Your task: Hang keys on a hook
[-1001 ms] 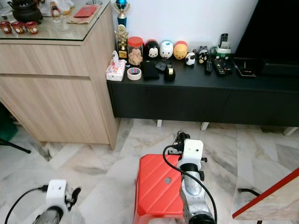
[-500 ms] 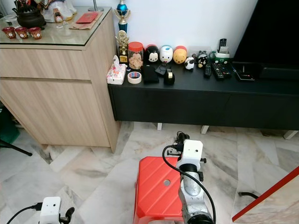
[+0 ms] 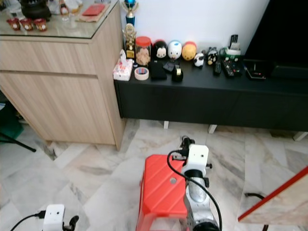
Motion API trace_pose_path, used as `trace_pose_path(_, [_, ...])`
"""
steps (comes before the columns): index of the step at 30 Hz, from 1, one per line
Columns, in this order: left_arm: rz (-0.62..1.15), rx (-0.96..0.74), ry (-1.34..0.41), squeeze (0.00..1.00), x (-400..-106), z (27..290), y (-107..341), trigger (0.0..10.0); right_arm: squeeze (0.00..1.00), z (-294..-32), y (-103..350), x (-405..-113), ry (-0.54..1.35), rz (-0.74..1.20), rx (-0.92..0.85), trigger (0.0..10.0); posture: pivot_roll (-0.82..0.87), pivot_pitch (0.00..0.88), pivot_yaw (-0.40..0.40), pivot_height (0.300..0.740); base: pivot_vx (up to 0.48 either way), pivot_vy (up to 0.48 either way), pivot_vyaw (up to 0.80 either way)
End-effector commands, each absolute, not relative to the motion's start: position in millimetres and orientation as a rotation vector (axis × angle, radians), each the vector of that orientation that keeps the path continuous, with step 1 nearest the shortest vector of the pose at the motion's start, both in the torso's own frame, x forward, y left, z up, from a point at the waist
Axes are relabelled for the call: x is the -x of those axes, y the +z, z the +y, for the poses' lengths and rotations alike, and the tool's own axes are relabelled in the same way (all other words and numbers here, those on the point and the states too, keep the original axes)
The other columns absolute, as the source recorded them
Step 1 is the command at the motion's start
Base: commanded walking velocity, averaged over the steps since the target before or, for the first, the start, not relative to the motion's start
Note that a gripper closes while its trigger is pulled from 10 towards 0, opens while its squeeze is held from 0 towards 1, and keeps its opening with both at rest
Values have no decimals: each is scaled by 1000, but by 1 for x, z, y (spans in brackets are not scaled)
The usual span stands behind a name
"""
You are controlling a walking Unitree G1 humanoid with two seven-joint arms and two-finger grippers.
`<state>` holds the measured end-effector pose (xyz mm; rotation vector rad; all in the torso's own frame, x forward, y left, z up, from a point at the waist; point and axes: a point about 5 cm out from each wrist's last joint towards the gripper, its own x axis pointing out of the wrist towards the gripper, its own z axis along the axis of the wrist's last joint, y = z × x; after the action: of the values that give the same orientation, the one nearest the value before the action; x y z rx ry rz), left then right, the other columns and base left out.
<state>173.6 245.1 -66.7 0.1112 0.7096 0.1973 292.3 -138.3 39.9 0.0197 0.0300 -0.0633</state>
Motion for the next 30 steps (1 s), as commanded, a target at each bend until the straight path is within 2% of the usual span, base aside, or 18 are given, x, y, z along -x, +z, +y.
trace_pose_path(1, [734,-114,195,0,-168,246,-70,10000,0,-139,42,-293,-69,26,-23,10000,32,46,-51,732,-251,0,0])
trace_pose_path(30, [730,-110,180,0,-170,242,-70,10000,0,-138,41,-293,-57,34,-21,10000,31,24,-51,732,-236,0,0])
